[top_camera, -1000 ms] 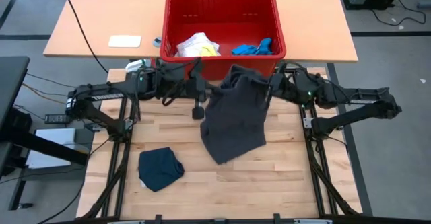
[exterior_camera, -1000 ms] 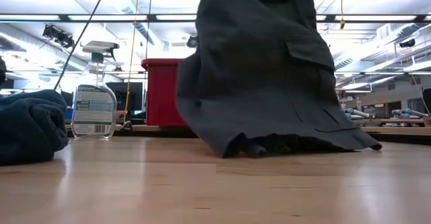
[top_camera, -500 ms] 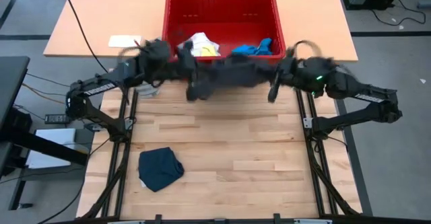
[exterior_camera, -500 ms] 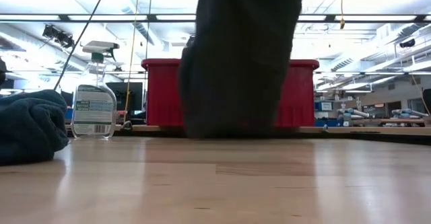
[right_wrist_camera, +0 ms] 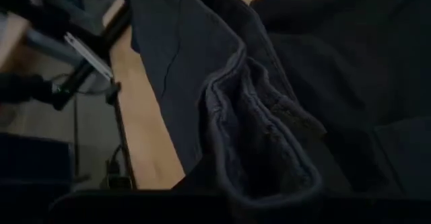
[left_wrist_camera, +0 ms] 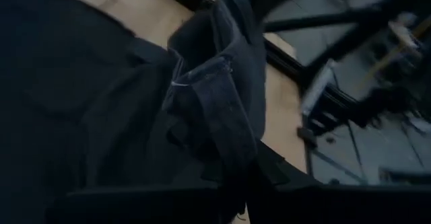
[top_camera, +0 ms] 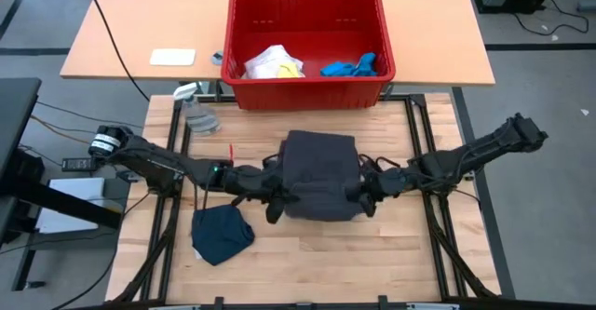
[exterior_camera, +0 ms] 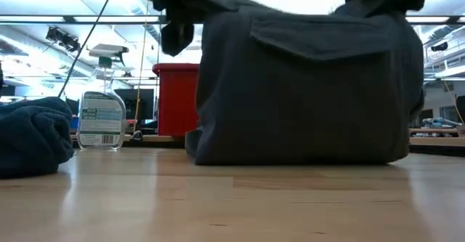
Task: Fold laundry
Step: Fold the black shorts
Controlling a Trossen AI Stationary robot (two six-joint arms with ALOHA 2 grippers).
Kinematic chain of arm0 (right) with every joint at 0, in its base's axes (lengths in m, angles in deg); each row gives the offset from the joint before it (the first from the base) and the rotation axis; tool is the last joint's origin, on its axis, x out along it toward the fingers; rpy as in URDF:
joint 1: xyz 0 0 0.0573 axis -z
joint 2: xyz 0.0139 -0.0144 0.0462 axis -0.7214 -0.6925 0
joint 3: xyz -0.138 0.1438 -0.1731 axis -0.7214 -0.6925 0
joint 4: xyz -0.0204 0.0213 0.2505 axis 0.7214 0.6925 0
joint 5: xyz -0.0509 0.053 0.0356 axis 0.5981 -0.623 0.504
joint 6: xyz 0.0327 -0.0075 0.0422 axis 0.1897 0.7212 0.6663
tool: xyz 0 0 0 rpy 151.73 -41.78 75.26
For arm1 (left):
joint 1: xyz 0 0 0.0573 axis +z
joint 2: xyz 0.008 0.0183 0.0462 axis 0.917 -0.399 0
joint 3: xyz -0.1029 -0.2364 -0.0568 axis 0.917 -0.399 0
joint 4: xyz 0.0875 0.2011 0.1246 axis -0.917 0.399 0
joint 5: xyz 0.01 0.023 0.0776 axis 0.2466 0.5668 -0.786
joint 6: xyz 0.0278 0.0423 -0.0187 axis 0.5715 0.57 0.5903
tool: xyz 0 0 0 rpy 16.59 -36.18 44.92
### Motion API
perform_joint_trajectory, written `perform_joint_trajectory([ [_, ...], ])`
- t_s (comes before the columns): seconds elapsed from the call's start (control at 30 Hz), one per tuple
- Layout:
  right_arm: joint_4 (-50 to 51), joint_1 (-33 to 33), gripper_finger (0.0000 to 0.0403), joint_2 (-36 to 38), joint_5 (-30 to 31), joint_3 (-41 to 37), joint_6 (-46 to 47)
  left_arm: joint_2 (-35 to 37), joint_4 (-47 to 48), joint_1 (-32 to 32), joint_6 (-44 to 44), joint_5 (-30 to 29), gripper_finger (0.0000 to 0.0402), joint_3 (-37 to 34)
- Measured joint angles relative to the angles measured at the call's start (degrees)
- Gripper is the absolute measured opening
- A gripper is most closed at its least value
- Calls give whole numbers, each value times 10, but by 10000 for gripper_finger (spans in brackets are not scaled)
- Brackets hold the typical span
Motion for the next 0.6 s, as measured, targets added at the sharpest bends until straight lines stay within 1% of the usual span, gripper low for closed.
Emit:
perform_joint_trajectory([
  [0.07,-6,21,31,0,21,-12,-5,0,7,13,3,-19,25,0],
  [0.13,2,60,31,0,37,-15,-33,0,10,42,27,-35,25,0],
  [0.2,1,111,31,1,44,-20,-69,0,14,80,53,-49,25,0],
  [0.3,-18,194,31,-9,53,-37,-115,-13,19,151,109,-53,25,1],
  [0.37,-57,252,31,-28,38,-58,-148,-39,20,194,135,-49,25,1],
  [0.47,-143,327,31,-70,-9,-96,-166,-93,-8,244,149,-31,29,1],
  [0.5,-172,346,34,-87,-24,-105,-168,-111,-17,258,149,-20,34,0],
  [0.53,-194,362,46,-104,-28,-111,-166,-129,-29,271,148,-10,40,0],
  [0.6,-203,387,89,-131,-27,-113,-158,-155,-50,289,132,-5,56,0],
])
